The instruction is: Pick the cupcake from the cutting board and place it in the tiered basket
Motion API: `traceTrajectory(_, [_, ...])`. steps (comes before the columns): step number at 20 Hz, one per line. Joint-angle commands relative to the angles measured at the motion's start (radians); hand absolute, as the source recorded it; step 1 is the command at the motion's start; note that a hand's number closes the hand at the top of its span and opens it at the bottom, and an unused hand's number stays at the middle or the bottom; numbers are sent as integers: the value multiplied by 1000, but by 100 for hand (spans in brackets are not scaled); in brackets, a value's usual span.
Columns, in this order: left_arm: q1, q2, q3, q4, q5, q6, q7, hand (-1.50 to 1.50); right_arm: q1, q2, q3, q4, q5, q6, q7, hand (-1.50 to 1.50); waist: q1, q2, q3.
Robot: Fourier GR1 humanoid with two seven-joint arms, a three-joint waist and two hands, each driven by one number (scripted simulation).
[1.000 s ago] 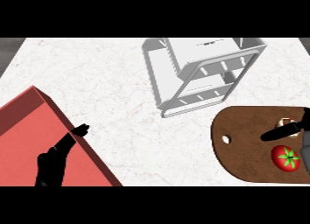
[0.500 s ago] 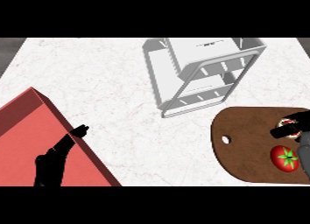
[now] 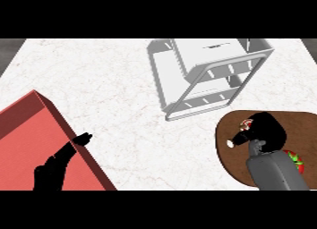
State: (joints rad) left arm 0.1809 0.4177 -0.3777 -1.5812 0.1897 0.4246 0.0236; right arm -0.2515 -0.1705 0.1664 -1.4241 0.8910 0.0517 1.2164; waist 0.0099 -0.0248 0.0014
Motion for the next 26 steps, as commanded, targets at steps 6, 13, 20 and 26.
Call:
traceTrajectory(6, [-32,-39,27,46,27,13,2,0,-18,167,178,-75,222,-151,271,150,-14,17,-8])
traceTrajectory(13, [-4,-26,18,12,17,36,39,0,-108,169,144,-289,413,-240,271,150,-50,-4,-8])
traceTrajectory(20, [7,-31,22,19,20,32,18,0,-262,170,172,-384,660,-42,271,150,-41,-4,-15])
traceTrajectory(26, [2,-32,5,7,15,24,25,0,-367,170,132,-413,730,107,271,150,-26,1,-12])
